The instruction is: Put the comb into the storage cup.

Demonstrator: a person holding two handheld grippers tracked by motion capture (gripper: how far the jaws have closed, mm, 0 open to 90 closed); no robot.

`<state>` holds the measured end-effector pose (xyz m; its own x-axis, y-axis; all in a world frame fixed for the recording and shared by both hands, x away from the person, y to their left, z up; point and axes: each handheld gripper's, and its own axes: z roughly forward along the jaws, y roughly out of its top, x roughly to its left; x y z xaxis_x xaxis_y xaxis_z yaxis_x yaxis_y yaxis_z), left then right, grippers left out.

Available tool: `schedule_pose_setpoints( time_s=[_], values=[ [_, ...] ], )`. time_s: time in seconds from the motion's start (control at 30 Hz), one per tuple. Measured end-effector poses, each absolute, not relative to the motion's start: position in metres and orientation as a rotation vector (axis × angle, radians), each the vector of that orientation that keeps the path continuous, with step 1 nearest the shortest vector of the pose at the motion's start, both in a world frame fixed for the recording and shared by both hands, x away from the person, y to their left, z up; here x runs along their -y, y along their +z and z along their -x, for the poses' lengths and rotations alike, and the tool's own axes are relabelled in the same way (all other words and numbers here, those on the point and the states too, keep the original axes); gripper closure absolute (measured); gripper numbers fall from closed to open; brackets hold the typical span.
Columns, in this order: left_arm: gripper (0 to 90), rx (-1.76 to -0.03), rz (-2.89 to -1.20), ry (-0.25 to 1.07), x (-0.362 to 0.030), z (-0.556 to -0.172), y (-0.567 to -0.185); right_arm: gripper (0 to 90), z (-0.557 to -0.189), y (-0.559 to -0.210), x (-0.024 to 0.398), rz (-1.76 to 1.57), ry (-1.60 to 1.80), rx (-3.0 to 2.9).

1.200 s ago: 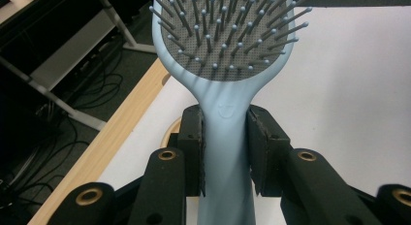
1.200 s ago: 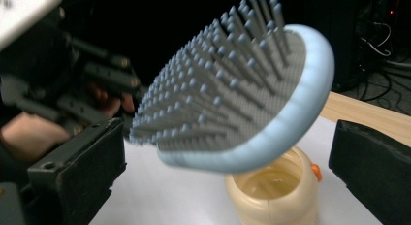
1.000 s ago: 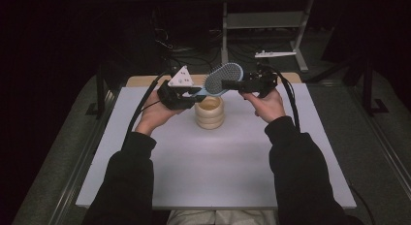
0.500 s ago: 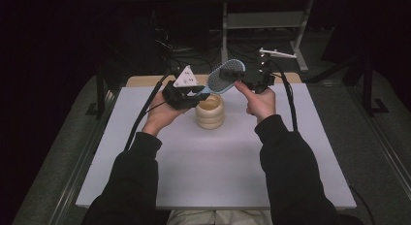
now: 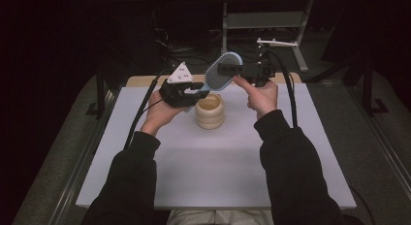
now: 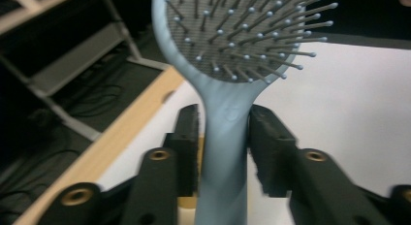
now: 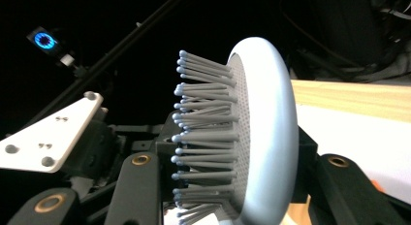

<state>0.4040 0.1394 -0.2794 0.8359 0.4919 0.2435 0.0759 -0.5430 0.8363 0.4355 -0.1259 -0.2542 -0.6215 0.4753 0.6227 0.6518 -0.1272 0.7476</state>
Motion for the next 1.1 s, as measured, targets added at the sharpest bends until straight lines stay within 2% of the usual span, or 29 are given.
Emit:
schedule_pose_setpoints(
  time_s=[0.17,0.27,0.3,0.47,0.63,1.1],
  values=[
    [50.4,-0.414,-2.079,0.587,-0.143,-0.401,-0.274,53.7,-0.436,-0.245,0.12,1.287,-1.855,2.044],
    [41.5,-0.428,-2.062,0.61,-0.146,-0.401,-0.272,53.7,-0.437,-0.239,0.115,1.278,-1.853,2.069],
    [36.0,-0.429,-2.06,0.613,-0.147,-0.402,-0.271,53.7,-0.437,-0.237,0.114,1.28,-1.853,2.078],
    [14.2,-0.454,-2.032,0.548,-0.157,-0.404,-0.267,53.7,-0.436,-0.223,0.11,1.286,-1.847,2.169],
    [0.5,-0.496,-2.021,0.438,-0.167,-0.407,-0.264,53.7,-0.436,-0.212,0.111,1.26,-1.855,2.217],
    [0.0,-0.529,-1.969,0.413,-0.206,-0.398,-0.273,53.4,-0.439,-0.184,0.117,1.238,-1.852,2.428]
  ],
)
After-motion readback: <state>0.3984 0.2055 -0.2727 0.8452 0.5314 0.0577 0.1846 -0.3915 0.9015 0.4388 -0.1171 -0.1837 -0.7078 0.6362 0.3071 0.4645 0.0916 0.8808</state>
